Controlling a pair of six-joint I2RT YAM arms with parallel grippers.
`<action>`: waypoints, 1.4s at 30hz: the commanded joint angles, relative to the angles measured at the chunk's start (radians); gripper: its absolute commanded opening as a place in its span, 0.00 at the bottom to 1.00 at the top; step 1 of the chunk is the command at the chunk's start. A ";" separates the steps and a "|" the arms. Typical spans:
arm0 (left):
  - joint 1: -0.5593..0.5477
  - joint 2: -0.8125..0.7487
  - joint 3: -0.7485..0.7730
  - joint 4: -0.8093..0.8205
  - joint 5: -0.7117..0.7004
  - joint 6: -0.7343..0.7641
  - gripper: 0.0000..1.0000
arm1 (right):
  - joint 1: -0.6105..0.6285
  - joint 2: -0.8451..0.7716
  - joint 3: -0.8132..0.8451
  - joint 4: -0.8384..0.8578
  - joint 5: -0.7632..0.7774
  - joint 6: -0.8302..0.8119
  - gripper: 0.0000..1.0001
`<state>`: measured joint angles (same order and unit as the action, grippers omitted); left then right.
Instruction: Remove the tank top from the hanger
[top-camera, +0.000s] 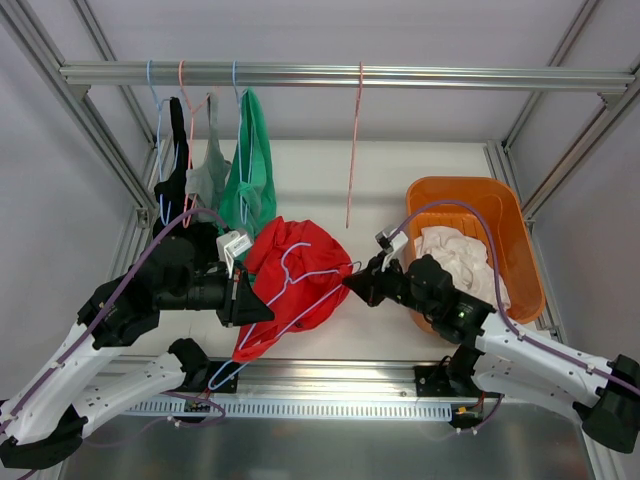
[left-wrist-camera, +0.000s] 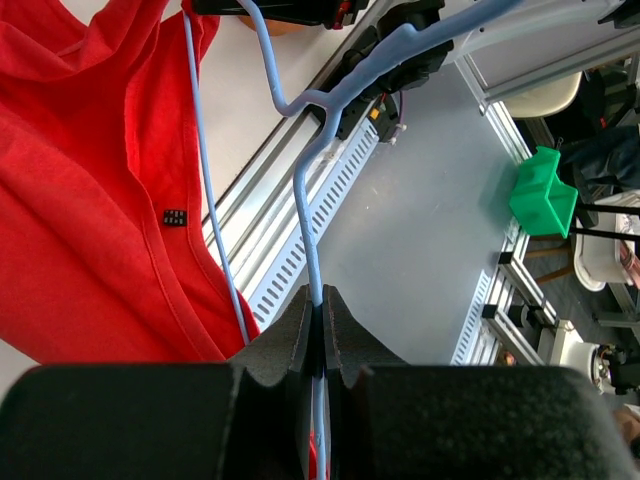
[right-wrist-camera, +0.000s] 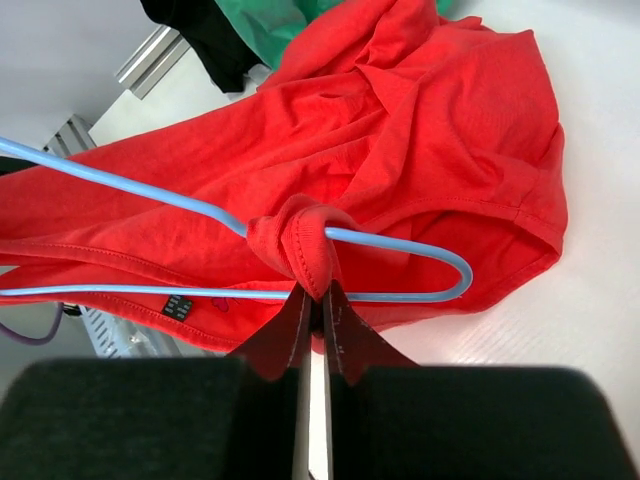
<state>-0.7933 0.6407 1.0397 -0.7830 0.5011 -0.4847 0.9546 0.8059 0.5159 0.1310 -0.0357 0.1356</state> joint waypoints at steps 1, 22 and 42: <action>-0.012 -0.006 0.036 0.056 0.039 -0.022 0.00 | 0.007 -0.028 0.044 0.042 0.063 -0.024 0.01; -0.012 -0.007 0.029 0.090 0.126 0.046 0.00 | -0.128 -0.051 0.213 -0.343 0.373 -0.176 0.00; -0.027 0.005 -0.098 1.285 0.001 0.113 0.00 | -0.132 -0.295 0.144 -0.251 -0.269 0.088 0.00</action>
<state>-0.8066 0.6106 0.9955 0.0483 0.5220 -0.3992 0.8230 0.5186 0.6788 -0.2111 -0.1780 0.1337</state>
